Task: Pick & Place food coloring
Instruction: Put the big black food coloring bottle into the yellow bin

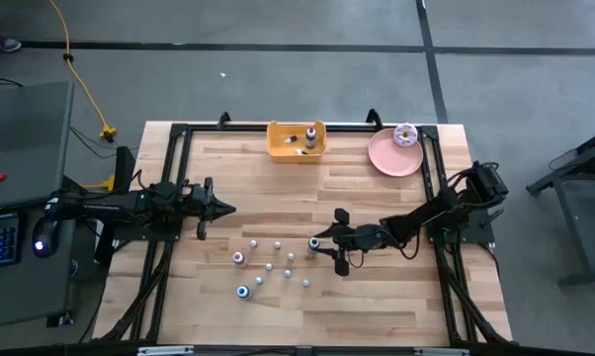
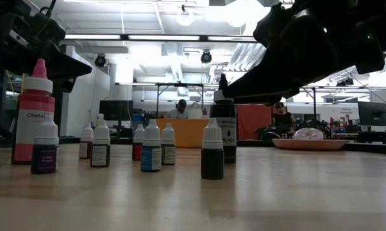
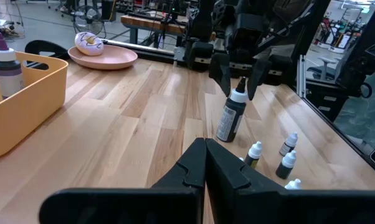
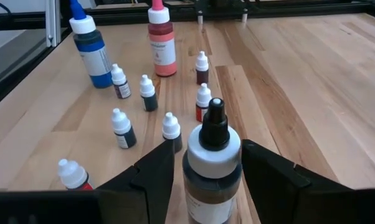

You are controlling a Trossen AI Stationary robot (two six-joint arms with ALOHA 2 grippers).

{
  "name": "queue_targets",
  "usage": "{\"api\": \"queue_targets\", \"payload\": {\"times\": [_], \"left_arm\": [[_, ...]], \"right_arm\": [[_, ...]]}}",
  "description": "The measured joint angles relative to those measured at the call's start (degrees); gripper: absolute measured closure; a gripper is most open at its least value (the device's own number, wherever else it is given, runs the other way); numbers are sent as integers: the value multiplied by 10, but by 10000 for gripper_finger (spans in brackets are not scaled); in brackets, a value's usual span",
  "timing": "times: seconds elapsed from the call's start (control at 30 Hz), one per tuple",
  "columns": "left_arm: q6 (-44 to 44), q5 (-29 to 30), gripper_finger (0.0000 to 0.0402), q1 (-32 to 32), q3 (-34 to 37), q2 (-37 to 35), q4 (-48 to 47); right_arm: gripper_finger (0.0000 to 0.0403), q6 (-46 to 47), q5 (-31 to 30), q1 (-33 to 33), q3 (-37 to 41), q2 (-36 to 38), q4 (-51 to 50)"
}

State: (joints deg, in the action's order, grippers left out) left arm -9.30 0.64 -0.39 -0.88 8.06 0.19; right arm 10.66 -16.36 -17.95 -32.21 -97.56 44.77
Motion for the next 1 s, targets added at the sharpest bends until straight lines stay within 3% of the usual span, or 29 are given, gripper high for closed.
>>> {"api": "queue_targets", "payload": {"times": [0.3,1.0], "left_arm": [[0,0,401,0,0,0,0],[0,0,401,0,0,0,0]], "right_arm": [[263,0,4,9,-11,0,-17],[293,49,-18,15,-20,1,-45]]}}
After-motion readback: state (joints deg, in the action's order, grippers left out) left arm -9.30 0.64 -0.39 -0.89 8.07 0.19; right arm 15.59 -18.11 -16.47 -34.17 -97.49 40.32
